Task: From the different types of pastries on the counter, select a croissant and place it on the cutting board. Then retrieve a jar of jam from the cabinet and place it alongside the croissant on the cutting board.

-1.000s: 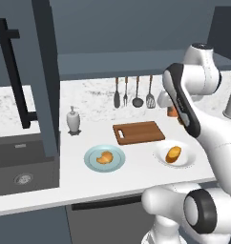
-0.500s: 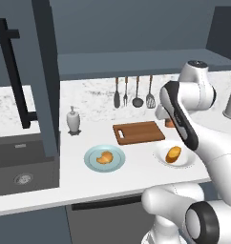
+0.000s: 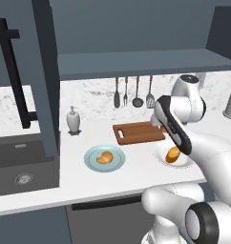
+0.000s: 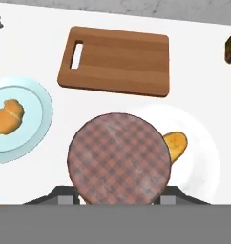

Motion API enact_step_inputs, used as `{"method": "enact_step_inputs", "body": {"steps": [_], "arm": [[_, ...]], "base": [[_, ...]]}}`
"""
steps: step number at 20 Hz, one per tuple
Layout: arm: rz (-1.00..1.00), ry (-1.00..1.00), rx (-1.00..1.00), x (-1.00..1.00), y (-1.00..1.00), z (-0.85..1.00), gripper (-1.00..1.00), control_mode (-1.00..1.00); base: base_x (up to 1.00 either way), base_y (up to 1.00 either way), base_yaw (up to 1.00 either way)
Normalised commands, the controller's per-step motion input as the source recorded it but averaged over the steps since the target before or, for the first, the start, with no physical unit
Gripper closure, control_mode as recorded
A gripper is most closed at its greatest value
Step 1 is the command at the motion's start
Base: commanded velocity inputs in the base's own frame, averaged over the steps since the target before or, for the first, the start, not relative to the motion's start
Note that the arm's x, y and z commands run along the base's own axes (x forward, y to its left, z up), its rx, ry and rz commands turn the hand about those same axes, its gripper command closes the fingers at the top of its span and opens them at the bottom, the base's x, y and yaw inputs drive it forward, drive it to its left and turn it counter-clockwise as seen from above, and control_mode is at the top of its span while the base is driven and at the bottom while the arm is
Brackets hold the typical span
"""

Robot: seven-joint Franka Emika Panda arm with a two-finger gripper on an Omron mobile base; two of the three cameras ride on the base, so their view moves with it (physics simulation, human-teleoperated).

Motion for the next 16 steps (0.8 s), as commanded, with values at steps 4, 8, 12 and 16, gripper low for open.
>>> {"method": "enact_step_inputs", "body": {"steps": [4,8,12,16], "arm": [[-0.08,-0.06,0.0,0.53,-0.02,-0.26,1.0,-1.0],[-0.07,-0.05,0.0,0.4,-0.15,-0.12,1.0,-1.0],[-0.04,-0.03,0.0,0.35,-0.28,-0.08,1.0,-1.0],[-0.02,-0.03,0.0,0.44,-0.23,-0.13,1.0,-1.0]], "base": [[0.0,0.0,0.0],[0.0,0.0,0.0],[0.0,0.0,0.0],[0.0,0.0,0.0]]}}
